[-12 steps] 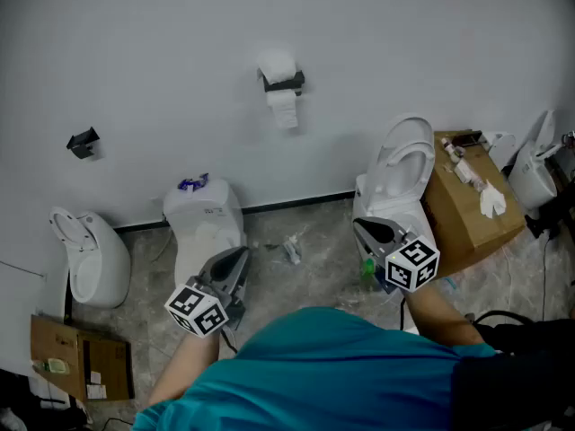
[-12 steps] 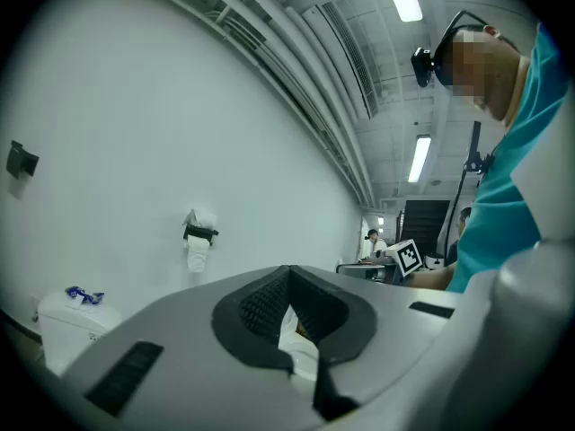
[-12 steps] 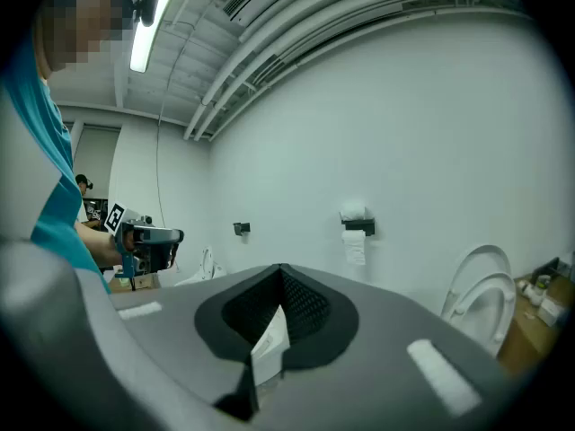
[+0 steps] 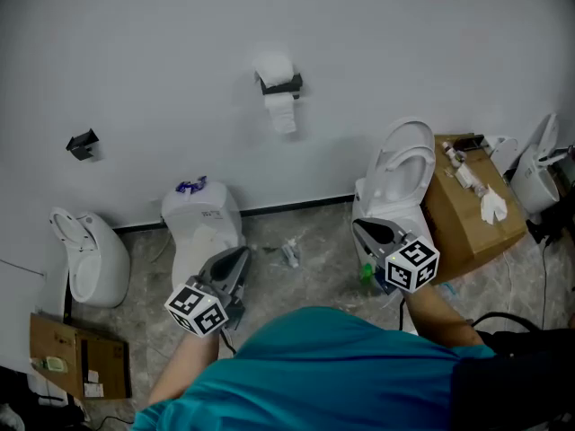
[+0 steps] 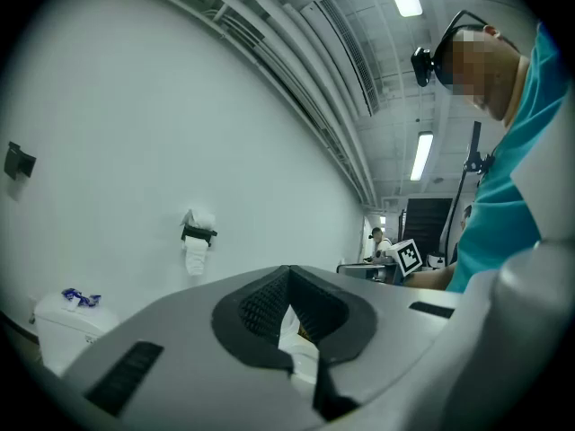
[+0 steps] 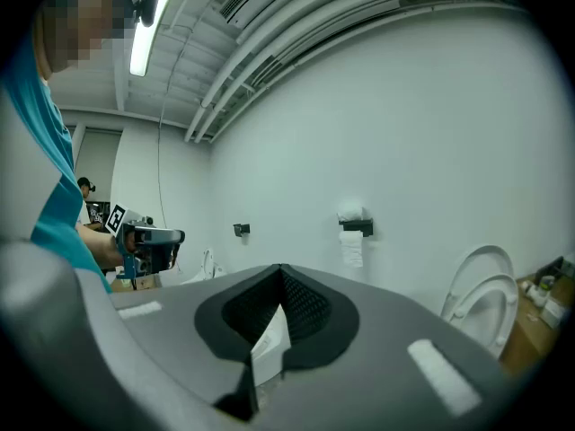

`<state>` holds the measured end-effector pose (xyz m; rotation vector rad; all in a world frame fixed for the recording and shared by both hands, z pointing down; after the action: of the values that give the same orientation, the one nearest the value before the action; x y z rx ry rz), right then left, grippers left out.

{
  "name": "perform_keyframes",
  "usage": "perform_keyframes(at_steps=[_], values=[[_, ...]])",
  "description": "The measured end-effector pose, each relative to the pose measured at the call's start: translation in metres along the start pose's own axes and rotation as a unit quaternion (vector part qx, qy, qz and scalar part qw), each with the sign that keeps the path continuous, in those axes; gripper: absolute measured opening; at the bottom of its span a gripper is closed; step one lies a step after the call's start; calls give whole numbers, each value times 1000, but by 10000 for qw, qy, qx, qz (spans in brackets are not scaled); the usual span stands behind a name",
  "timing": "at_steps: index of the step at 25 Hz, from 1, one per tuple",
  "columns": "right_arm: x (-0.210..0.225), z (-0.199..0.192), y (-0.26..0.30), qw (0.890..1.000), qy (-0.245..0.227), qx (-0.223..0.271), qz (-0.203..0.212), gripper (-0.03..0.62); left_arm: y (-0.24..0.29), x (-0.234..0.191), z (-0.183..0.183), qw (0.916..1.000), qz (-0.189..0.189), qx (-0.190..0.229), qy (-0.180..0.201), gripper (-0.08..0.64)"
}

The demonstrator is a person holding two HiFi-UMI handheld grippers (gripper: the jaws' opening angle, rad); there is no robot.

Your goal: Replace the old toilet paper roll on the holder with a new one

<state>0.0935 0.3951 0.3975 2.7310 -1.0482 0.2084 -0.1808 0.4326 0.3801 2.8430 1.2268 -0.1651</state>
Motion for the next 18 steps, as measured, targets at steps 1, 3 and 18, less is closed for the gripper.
perform_keyframes(at_steps=[1, 3, 18], values=[[5, 1, 0, 10000, 43, 25, 12, 2, 4, 1, 0, 10000, 20, -1, 7, 8], [15, 4, -1, 9999, 92, 60, 36, 2, 12, 3, 1, 10000, 65, -11, 20, 8], [103, 9, -19, 9995, 55, -100, 282, 2, 107, 27, -14, 9999, 60, 65, -60, 8]])
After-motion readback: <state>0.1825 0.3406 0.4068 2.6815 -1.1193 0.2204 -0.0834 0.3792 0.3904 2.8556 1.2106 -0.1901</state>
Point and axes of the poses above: the fingertips, and each gripper's own axes: y forward along the fingers, x to its right, z out of its top, the point moved 3 cm from there along -y, backward along the fingers, and after that the axes turned 7 degrees about y, right-handed, at the moved point
